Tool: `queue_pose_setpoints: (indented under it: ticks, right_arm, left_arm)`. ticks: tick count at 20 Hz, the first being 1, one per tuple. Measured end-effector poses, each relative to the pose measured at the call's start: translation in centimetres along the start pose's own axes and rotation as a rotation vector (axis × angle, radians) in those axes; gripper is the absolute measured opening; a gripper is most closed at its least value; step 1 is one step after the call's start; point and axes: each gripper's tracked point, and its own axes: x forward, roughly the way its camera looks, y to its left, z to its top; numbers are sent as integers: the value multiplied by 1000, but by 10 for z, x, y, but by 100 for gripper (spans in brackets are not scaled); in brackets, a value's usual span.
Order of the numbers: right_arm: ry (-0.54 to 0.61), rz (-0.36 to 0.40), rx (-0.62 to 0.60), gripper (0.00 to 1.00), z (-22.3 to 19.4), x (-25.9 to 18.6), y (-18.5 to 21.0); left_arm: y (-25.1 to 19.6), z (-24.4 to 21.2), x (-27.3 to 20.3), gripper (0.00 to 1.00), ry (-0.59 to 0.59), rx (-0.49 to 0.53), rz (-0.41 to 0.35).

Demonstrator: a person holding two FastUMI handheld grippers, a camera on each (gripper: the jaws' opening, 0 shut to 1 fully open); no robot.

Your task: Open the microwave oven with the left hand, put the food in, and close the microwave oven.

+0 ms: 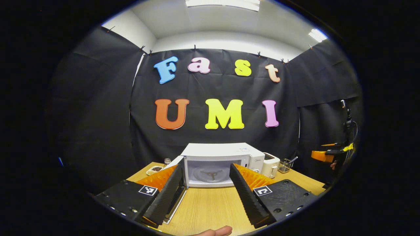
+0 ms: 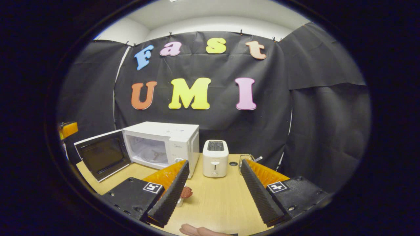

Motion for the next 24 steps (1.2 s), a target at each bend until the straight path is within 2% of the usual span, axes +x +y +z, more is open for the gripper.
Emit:
queue_pose_setpoints:
  ticks: [1, 3, 8, 9, 10, 11, 12, 13, 14, 15, 16, 18, 19, 20, 21, 22, 23, 24]
  right_arm:
    - [28, 16, 7, 100, -5, 11, 1]
    - [100, 65, 20, 100, -18, 32, 7]
    - [344, 263, 72, 100, -69, 74, 36]
    - [397, 293, 89, 98, -80, 80, 41]
    - [452, 320, 107, 97, -92, 86, 46]
    - [506, 347, 132, 92, -105, 91, 51]
    - [562, 385, 161, 80, -117, 95, 58]
    - [615, 416, 190, 89, -127, 99, 65]
    - [662, 444, 211, 76, -137, 102, 70]
    - [695, 465, 231, 85, -146, 103, 72]
    - [719, 481, 245, 72, -153, 106, 72]
    - [750, 480, 286, 70, -166, 115, 70]
    - [764, 493, 317, 81, -171, 119, 72]
    - [782, 521, 358, 78, -177, 121, 77]
    - [823, 559, 404, 60, -184, 119, 87]
    - [869, 597, 452, 54, -191, 116, 95]
    - [903, 619, 494, 55, -196, 114, 101]
    - [895, 618, 541, 31, -196, 114, 103]
  left_arm:
    - [-1, 5, 5, 90, -10, 8, 5]
    - [-5, 9, 12, 90, -23, 25, 5]
    - [-22, 3, 22, 90, -23, 87, -10]
    - [-26, 3, 22, 90, -27, 88, -16]
    - [-27, 0, 22, 82, -27, 83, -22]
    - [-30, -3, 22, 92, -25, 77, -29]
    - [-33, -5, 24, 94, -20, 70, -40]
    - [-35, -8, 25, 94, -13, 67, -45]
    - [-32, -11, 26, 94, -8, 67, -42]
    - [-29, -13, 26, 94, -3, 69, -34]
    - [-24, -15, 27, 94, 2, 66, -25]
    - [-19, -22, 29, 94, 23, 37, -16]
    - [-16, -27, 29, 94, 37, 17, -14]
    - [-12, -29, 29, 88, 48, -2, -6]
    - [-7, -32, 30, 88, 57, -20, 3]
    - [-3, -34, 30, 94, 61, -38, 6]
    - [-4, -33, 29, 94, 58, -49, 2]
    - [-3, -33, 28, 93, 51, -53, -2]
